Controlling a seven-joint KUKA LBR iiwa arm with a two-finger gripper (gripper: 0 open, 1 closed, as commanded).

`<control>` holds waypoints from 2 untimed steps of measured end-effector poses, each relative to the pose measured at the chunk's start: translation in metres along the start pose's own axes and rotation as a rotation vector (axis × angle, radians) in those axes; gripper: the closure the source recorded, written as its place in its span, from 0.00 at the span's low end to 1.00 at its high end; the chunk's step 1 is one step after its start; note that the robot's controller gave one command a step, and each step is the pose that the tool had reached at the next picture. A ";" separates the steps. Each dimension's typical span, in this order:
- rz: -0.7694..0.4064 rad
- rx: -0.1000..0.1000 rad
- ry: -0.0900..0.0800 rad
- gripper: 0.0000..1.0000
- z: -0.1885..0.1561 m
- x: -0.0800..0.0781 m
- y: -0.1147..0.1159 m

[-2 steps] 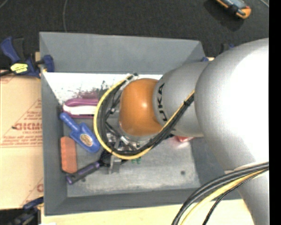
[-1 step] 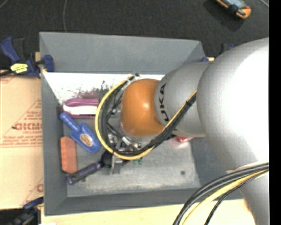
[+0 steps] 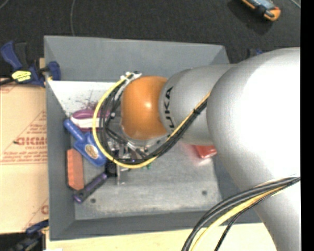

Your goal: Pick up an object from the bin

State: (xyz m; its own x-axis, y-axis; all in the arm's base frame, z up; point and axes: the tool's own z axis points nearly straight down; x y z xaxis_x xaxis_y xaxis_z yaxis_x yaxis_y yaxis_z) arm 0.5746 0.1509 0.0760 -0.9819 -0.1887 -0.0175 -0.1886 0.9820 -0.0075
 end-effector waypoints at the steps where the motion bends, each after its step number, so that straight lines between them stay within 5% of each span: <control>1: 0.179 -0.005 -0.006 1.00 0.001 0.028 -0.016; 2: 0.034 0.005 -0.007 1.00 0.003 -0.009 0.007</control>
Offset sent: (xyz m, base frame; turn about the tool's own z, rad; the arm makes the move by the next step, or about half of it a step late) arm 0.0056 0.0124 -0.0037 0.0359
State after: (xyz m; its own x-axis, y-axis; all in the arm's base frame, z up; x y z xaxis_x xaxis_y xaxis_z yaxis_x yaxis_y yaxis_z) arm 0.5828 0.1592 0.0730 -0.9876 -0.1548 -0.0246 -0.1546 0.9879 -0.0114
